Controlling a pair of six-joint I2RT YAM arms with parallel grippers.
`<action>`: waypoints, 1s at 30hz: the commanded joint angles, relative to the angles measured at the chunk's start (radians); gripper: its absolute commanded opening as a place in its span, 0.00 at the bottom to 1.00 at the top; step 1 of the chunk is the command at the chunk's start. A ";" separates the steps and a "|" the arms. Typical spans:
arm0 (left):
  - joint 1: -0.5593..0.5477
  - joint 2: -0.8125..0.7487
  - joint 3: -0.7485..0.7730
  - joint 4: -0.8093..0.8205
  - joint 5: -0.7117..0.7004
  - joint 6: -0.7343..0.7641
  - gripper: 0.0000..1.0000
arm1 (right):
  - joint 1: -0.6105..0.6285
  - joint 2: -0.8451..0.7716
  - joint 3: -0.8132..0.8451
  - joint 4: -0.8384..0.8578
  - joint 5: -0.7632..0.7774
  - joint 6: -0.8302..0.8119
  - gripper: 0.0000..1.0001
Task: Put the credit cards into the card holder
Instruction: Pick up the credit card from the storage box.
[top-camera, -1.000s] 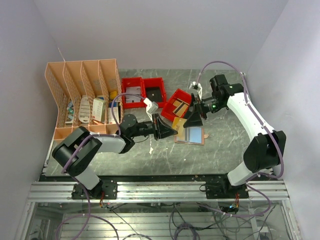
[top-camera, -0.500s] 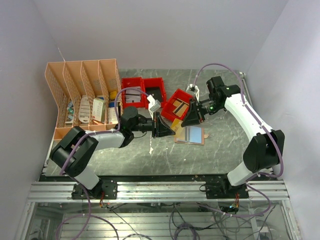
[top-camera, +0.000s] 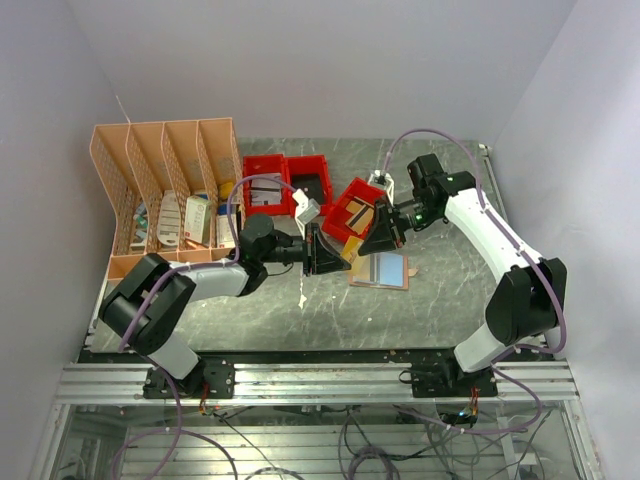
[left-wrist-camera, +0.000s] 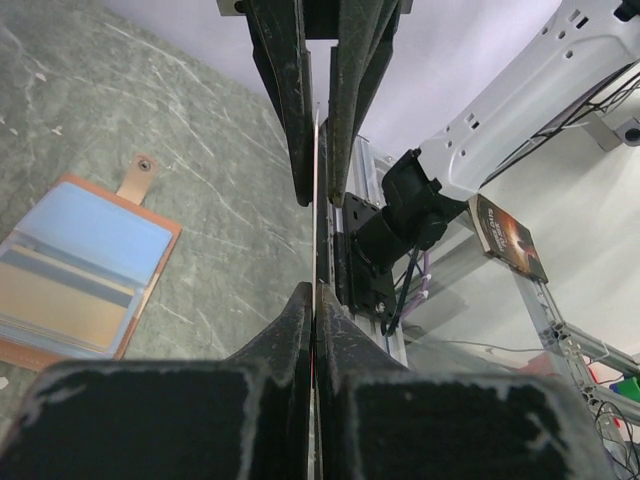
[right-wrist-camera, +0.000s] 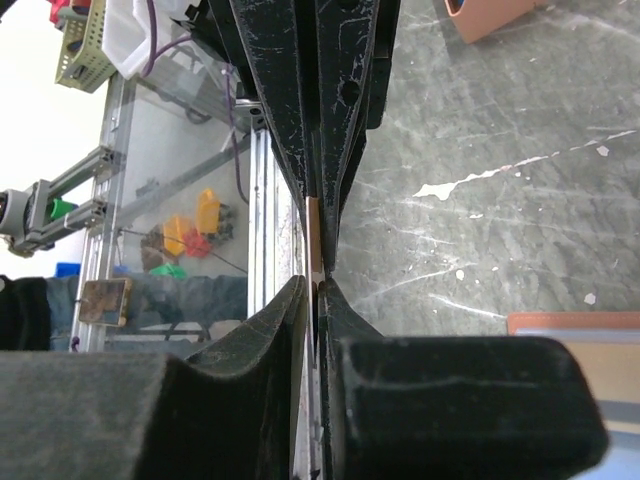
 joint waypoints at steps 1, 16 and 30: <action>0.008 -0.004 -0.026 0.130 -0.030 -0.050 0.07 | 0.006 -0.001 -0.021 0.032 -0.039 0.030 0.08; 0.010 -0.005 -0.073 0.204 -0.124 -0.101 0.42 | -0.042 -0.082 -0.156 0.292 -0.042 0.234 0.00; 0.022 -0.100 -0.162 -0.158 -0.420 -0.049 0.56 | -0.291 0.090 -0.242 0.086 0.254 0.042 0.00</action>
